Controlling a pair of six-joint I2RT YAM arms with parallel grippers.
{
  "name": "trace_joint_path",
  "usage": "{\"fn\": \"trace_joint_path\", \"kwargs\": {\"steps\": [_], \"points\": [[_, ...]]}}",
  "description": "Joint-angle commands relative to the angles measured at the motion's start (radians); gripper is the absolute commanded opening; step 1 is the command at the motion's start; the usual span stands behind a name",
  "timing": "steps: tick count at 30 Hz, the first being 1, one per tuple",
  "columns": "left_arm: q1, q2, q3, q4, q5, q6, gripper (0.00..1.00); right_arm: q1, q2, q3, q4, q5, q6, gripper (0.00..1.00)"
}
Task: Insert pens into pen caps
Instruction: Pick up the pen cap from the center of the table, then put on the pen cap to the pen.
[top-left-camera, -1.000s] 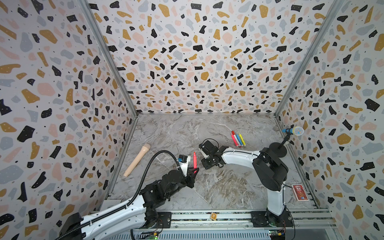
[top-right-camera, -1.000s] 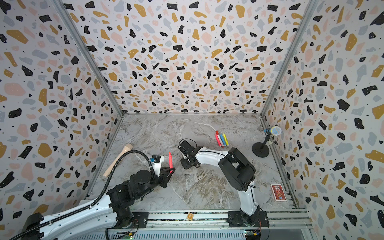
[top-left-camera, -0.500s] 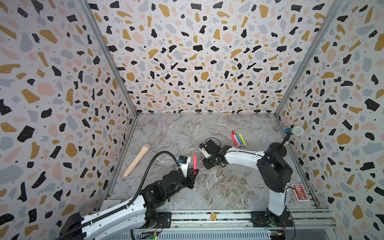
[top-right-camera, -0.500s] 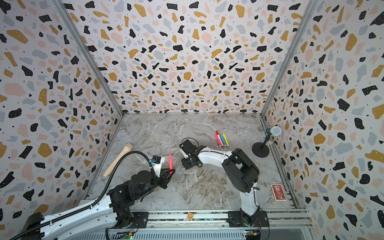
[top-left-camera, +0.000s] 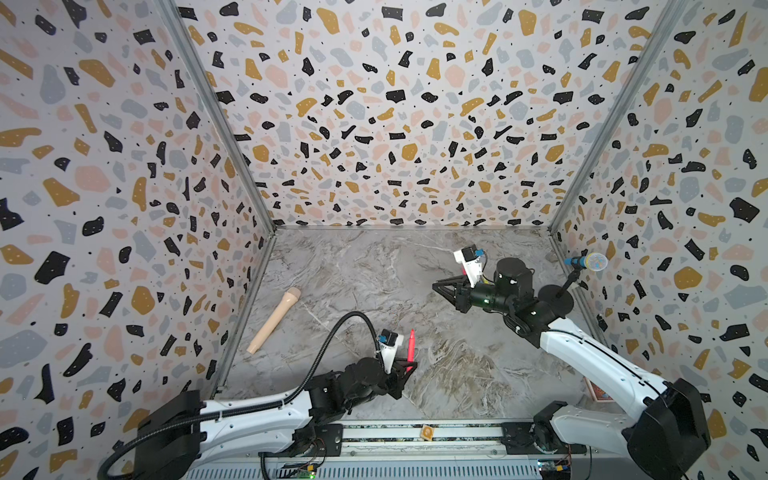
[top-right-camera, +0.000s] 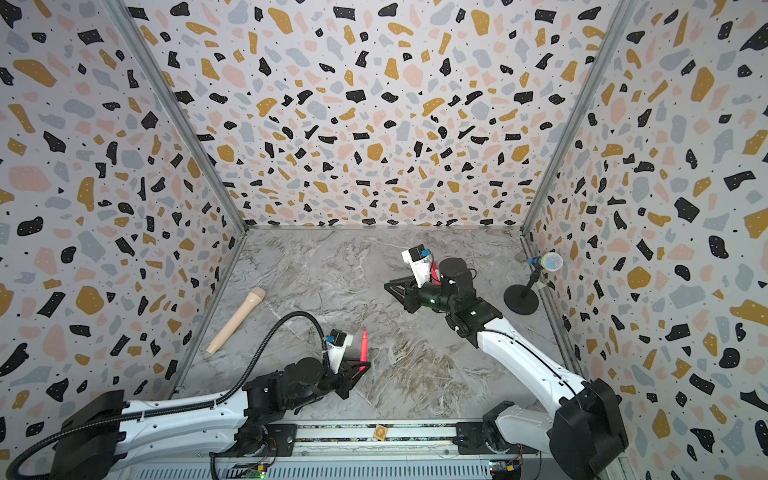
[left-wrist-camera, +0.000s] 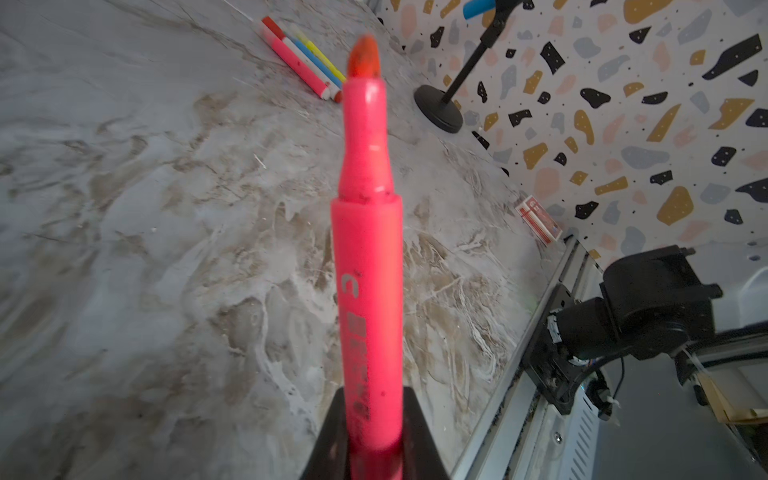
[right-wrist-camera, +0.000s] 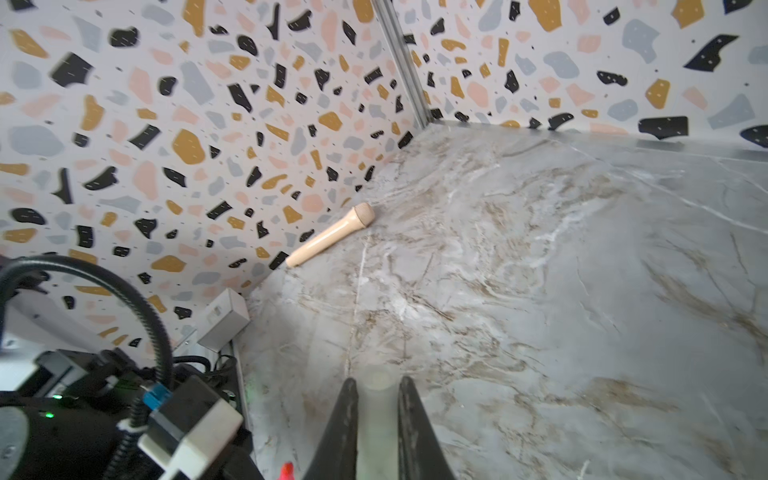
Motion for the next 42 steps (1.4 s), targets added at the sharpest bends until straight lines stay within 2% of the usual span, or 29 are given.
{"fn": "trace_joint_path", "kwargs": {"steps": [1, 5, 15, 27, 42], "points": [[-0.063, 0.089, 0.084, 0.14, -0.031, 0.028, 0.0, -0.018, -0.043, -0.053, 0.172, -0.144, 0.111, 0.04], [-0.088, 0.162, 0.141, 0.184, -0.025, 0.037, 0.0, -0.018, -0.079, -0.1, 0.223, -0.179, 0.148, 0.04], [-0.088, 0.184, 0.184, 0.2, -0.022, 0.047, 0.0, -0.019, -0.161, -0.195, 0.275, -0.16, 0.184, 0.04], [-0.086, 0.173, 0.2, 0.197, -0.065, 0.043, 0.0, -0.006, -0.219, -0.306, 0.408, -0.169, 0.279, 0.03], [-0.076, 0.155, 0.205, 0.192, -0.066, 0.046, 0.0, 0.051, -0.224, -0.34, 0.432, -0.136, 0.289, 0.03]]}}
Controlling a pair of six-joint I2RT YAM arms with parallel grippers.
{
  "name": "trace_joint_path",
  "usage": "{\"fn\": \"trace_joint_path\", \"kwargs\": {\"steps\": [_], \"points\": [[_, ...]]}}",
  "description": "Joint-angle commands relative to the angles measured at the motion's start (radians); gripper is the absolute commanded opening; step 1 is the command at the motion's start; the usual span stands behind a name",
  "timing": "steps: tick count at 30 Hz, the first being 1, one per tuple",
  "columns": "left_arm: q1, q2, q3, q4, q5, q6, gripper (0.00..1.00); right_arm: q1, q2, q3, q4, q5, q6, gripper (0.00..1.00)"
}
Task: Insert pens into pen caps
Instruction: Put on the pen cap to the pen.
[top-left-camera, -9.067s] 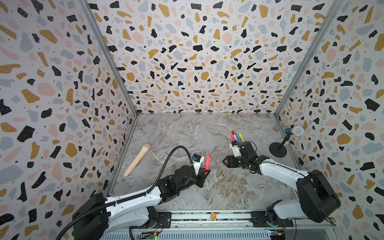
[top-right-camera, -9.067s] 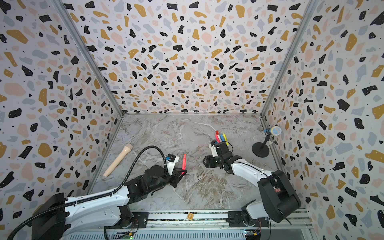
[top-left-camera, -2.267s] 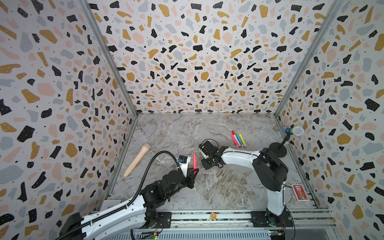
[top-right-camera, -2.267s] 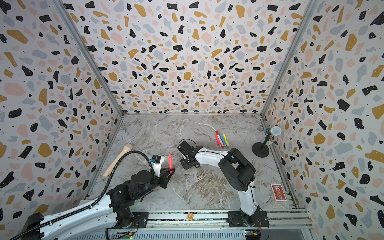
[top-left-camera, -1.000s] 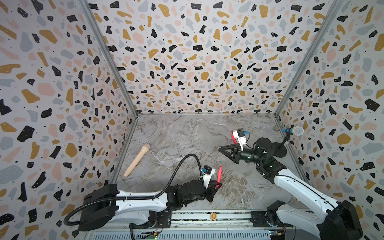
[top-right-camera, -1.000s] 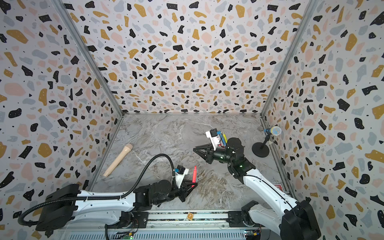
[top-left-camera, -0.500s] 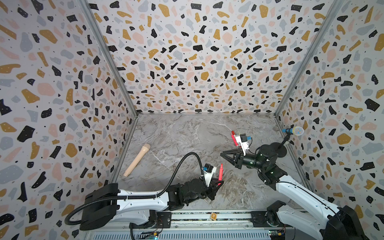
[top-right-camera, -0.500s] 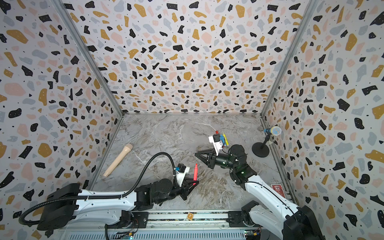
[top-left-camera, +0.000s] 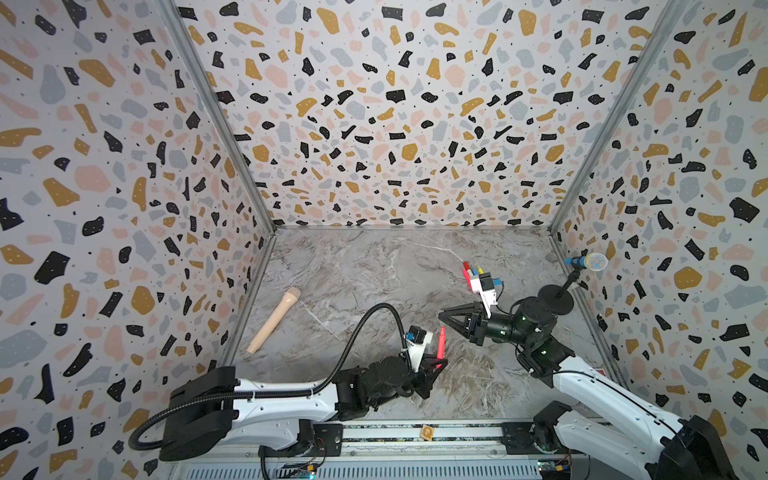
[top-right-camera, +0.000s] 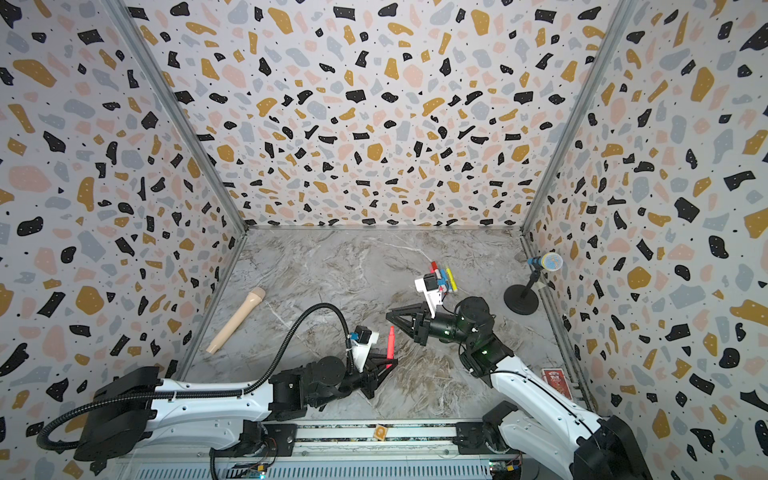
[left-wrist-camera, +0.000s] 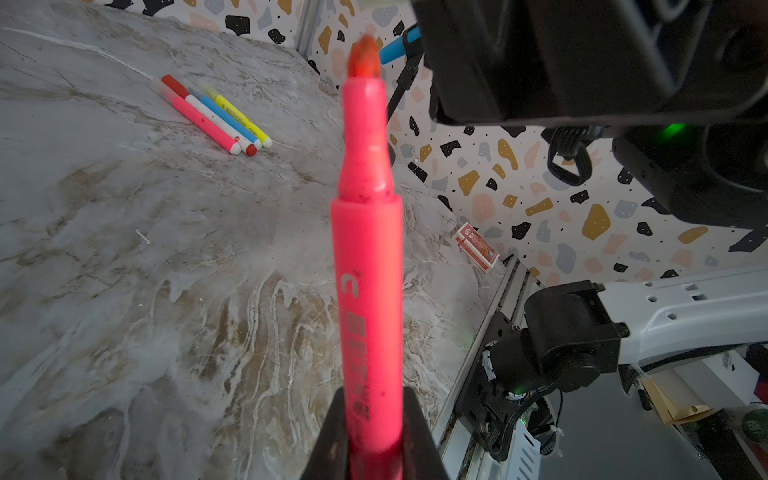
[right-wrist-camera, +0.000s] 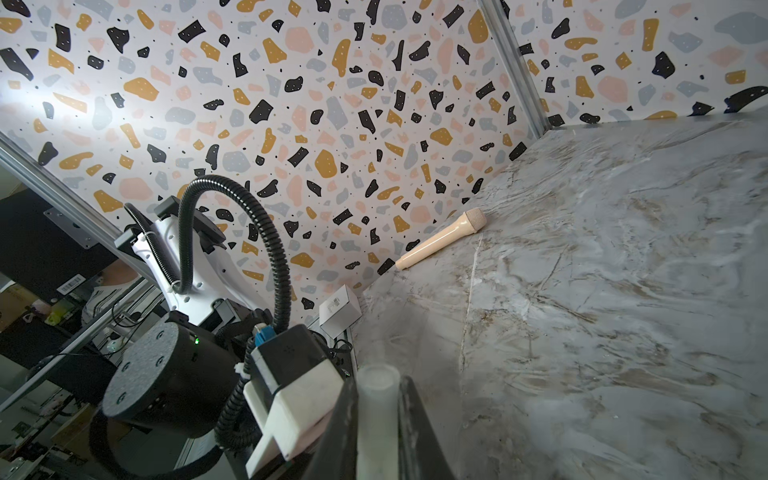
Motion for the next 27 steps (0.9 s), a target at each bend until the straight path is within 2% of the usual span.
{"fn": "trace_joint_path", "kwargs": {"steps": [1, 15, 27], "points": [[0.005, -0.026, 0.03, 0.041, -0.016, 0.015, 0.0, 0.011, -0.007, -0.01, 0.045, 0.011, 0.011, 0.03], [0.007, -0.045, 0.028, 0.043, -0.018, 0.009, 0.0, 0.02, -0.016, -0.023, 0.059, 0.007, 0.01, 0.03], [0.032, -0.116, 0.017, 0.105, 0.0, 0.011, 0.0, 0.056, -0.07, -0.136, 0.142, -0.003, 0.028, 0.03]]}}
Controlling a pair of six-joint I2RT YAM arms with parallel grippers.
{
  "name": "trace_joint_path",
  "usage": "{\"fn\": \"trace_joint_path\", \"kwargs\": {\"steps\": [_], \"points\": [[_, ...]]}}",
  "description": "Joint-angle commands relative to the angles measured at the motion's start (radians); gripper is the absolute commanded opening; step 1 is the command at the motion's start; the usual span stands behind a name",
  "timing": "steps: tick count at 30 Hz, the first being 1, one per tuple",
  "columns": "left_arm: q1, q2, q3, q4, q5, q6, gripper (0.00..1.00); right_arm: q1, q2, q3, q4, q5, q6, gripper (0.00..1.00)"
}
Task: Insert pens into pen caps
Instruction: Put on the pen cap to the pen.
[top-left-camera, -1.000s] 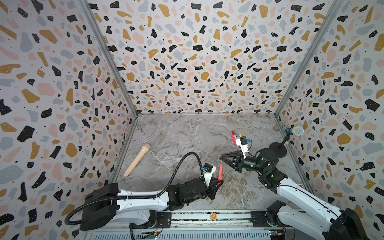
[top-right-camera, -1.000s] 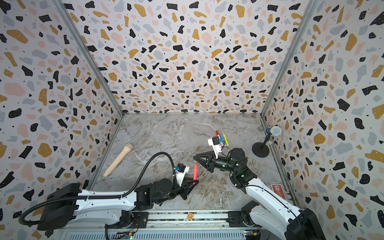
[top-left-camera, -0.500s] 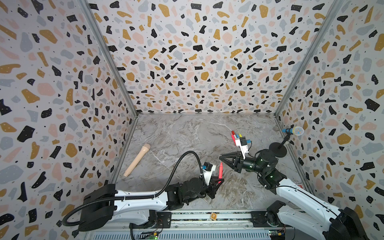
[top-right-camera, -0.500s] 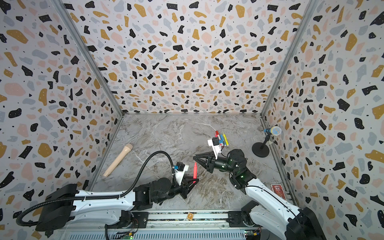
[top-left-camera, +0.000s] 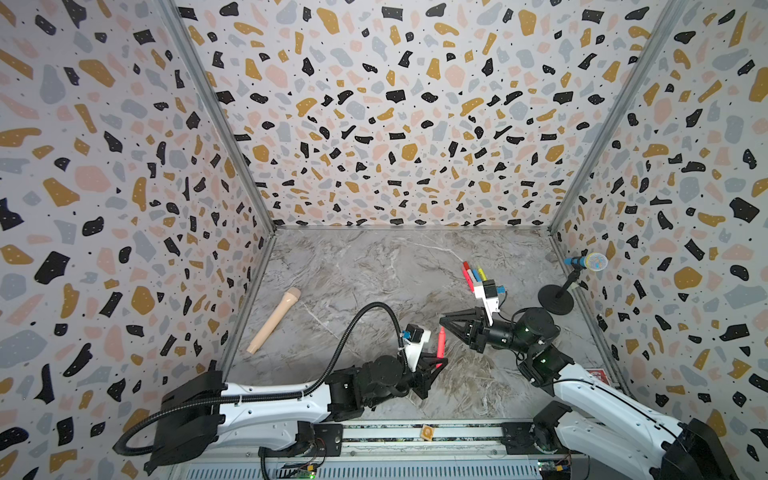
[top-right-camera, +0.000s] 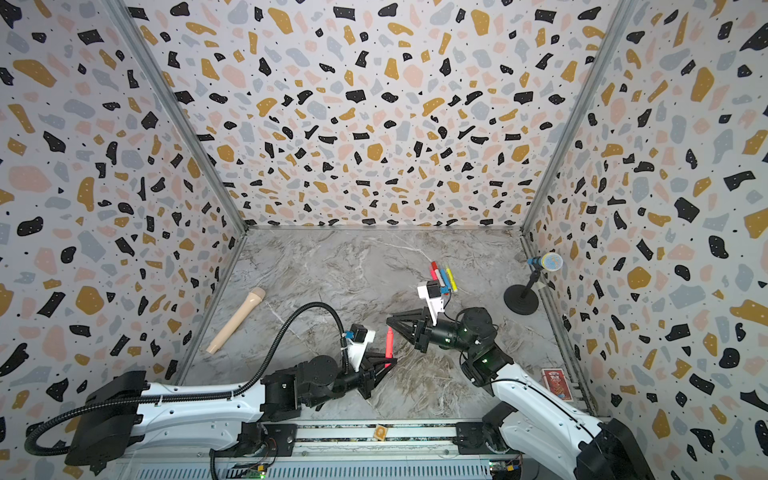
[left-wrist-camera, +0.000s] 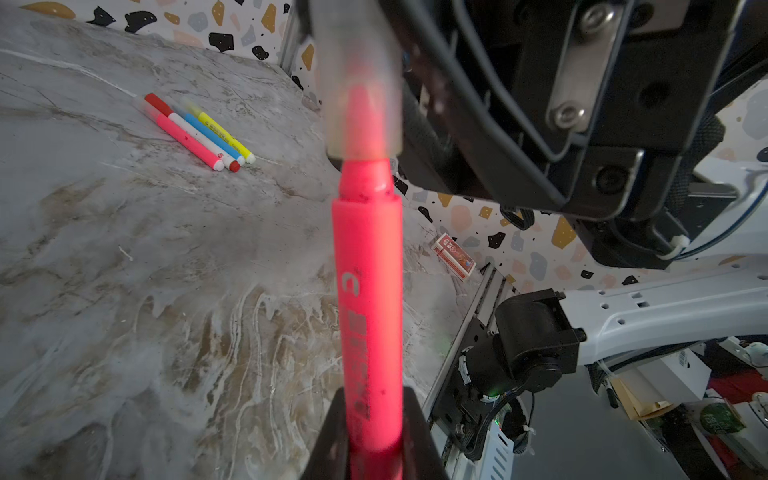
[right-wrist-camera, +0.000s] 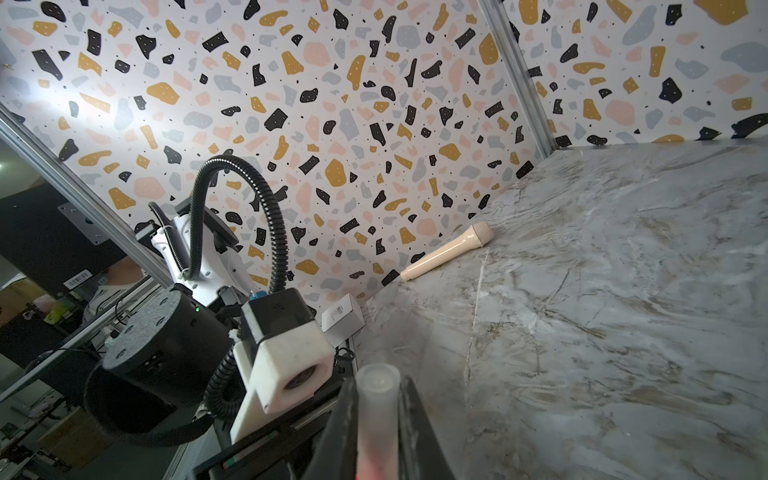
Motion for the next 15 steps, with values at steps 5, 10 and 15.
{"fn": "trace_joint_path", "kwargs": {"steps": [5, 10, 15], "points": [[0.04, -0.059, 0.009, 0.15, -0.003, 0.012, 0.0, 0.041, -0.038, -0.06, 0.011, -0.048, 0.002, 0.04], [0.045, -0.054, 0.014, 0.155, 0.013, 0.025, 0.0, 0.066, -0.032, -0.026, -0.067, -0.053, -0.046, 0.06], [0.045, -0.058, 0.012, 0.15, 0.012, 0.037, 0.0, 0.082, -0.034, 0.014, -0.154, -0.056, -0.093, 0.14]]}}
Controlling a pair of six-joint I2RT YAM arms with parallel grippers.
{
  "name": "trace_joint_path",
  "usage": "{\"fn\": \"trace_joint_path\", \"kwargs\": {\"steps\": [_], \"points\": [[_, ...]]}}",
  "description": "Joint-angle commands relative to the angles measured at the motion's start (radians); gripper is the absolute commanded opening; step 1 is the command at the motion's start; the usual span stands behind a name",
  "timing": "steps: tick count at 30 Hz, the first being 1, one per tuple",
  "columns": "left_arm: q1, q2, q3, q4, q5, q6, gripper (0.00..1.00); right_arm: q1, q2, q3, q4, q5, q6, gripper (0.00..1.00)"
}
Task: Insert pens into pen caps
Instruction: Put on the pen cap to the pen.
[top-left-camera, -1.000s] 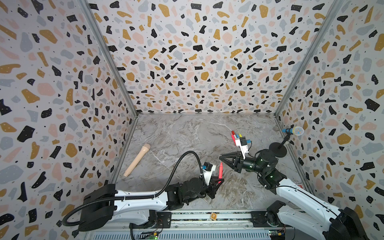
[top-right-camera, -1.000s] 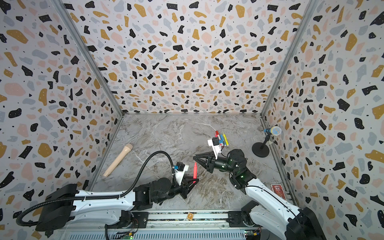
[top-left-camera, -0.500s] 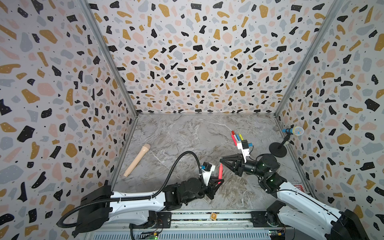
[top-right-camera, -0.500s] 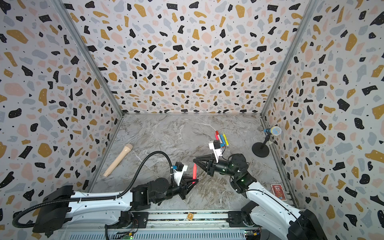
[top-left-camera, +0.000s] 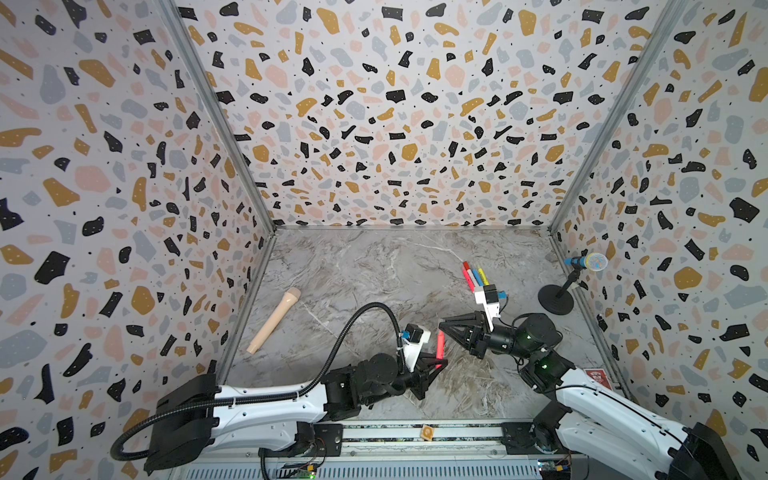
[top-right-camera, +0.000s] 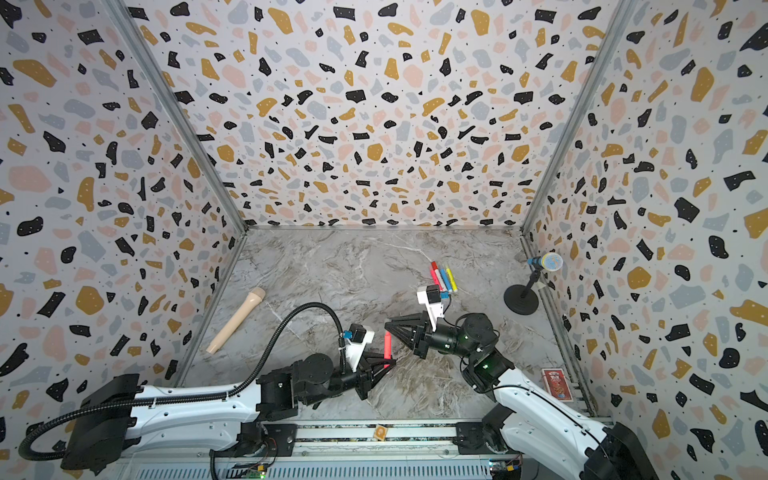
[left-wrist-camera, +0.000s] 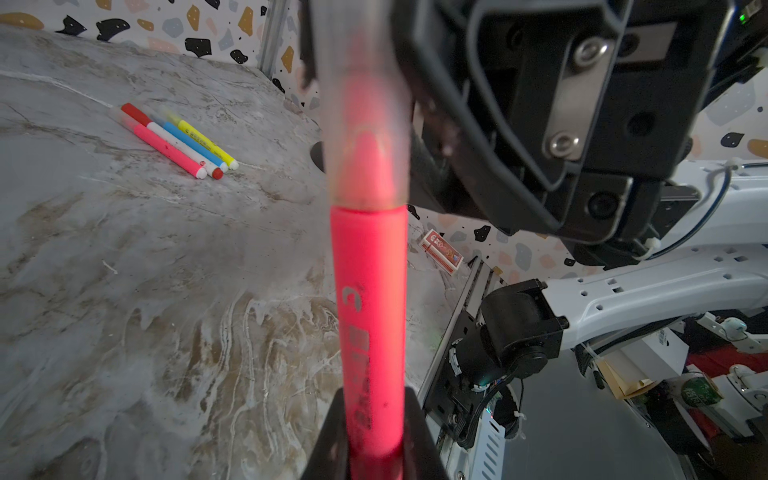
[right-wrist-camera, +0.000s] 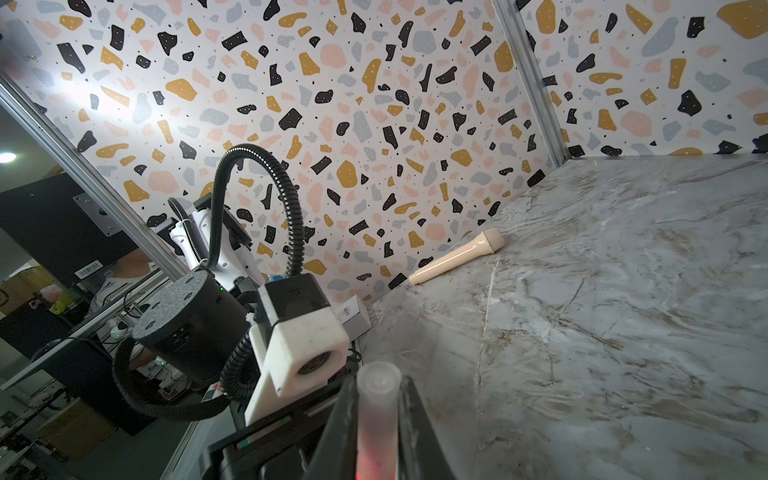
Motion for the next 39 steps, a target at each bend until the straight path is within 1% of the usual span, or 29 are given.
{"fn": "trace_joint_path", "kwargs": {"steps": [1, 2, 3, 4, 5, 8, 11, 16, 21, 25, 29, 33, 39], "points": [[0.027, -0.036, 0.018, 0.153, -0.049, 0.011, 0.0, 0.026, -0.008, 0.019, -0.147, -0.092, -0.071, 0.17], [0.027, -0.038, 0.016, 0.15, -0.049, 0.013, 0.0, 0.026, -0.015, 0.023, -0.168, -0.088, -0.08, 0.21], [0.027, -0.041, 0.015, 0.149, -0.049, 0.015, 0.0, 0.026, -0.023, 0.028, -0.186, -0.081, -0.092, 0.27], [0.027, -0.044, 0.012, 0.146, -0.05, 0.015, 0.0, 0.025, -0.034, 0.035, -0.212, -0.073, -0.106, 0.35], [0.029, -0.047, 0.011, 0.144, -0.052, 0.017, 0.0, 0.024, -0.046, 0.044, -0.237, -0.064, -0.121, 0.4], [0.029, -0.062, 0.001, 0.135, -0.055, 0.02, 0.0, 0.014, -0.085, 0.087, -0.35, -0.032, -0.173, 0.52], [0.03, -0.076, -0.007, 0.124, -0.057, 0.026, 0.0, -0.022, -0.118, 0.129, -0.424, -0.025, -0.201, 0.57], [0.03, -0.074, -0.004, 0.098, -0.047, 0.042, 0.0, -0.078, -0.102, 0.26, -0.542, -0.035, -0.256, 0.58], [0.029, -0.049, 0.0, 0.087, -0.02, 0.05, 0.0, -0.079, 0.012, 0.427, -0.643, -0.06, -0.298, 0.57], [0.029, -0.029, 0.007, 0.084, -0.003, 0.055, 0.0, -0.071, 0.089, 0.494, -0.643, -0.123, -0.297, 0.55], [0.029, -0.012, 0.016, 0.079, 0.012, 0.059, 0.0, -0.04, 0.128, 0.519, -0.657, -0.126, -0.321, 0.52], [0.029, -0.007, 0.018, 0.083, 0.017, 0.059, 0.0, -0.03, 0.147, 0.515, -0.67, -0.113, -0.334, 0.5], [0.029, 0.002, 0.026, 0.079, 0.023, 0.063, 0.0, -0.007, 0.144, 0.497, -0.656, -0.109, -0.329, 0.41]]}}
